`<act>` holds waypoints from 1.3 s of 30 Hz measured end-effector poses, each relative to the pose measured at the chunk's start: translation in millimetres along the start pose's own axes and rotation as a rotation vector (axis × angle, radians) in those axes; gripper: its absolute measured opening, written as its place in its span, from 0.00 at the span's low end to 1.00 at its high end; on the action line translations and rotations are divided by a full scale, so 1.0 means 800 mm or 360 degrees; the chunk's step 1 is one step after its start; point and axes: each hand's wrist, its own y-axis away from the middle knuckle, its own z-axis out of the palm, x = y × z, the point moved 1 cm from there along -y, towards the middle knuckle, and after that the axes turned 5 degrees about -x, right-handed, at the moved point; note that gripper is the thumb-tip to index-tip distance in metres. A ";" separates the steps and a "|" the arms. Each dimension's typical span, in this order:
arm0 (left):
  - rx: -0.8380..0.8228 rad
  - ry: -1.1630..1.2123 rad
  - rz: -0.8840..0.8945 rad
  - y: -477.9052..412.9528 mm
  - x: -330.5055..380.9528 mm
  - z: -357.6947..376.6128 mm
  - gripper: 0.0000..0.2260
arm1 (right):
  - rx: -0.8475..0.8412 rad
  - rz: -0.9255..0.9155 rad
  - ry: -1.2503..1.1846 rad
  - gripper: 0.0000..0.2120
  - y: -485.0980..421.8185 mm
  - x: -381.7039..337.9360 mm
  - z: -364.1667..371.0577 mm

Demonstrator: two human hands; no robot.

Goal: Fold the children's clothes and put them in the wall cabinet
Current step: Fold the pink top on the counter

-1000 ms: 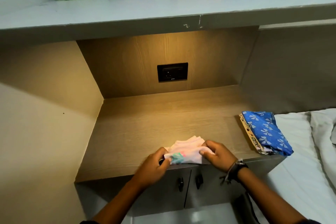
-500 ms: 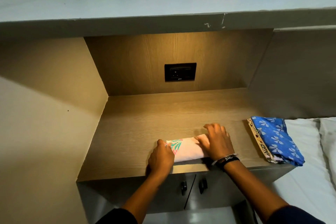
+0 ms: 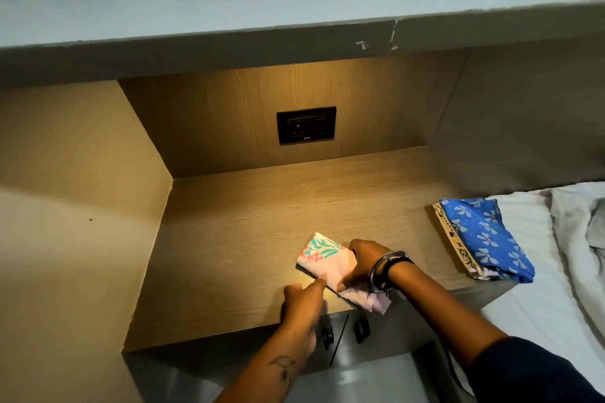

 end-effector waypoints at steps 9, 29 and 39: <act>-0.0530 0.0061 0.0198 0.003 0.059 0.079 0.12 | 0.0105 -0.0212 -0.1282 0.15 0.056 0.050 0.004; 0.0196 -0.0560 0.0756 0.027 0.074 0.371 0.22 | 0.0870 0.0324 -0.0659 0.25 0.079 0.326 -0.101; -0.0435 -0.0073 0.0081 0.033 0.054 0.354 0.20 | 0.0595 0.0337 -0.1582 0.22 0.095 0.309 -0.091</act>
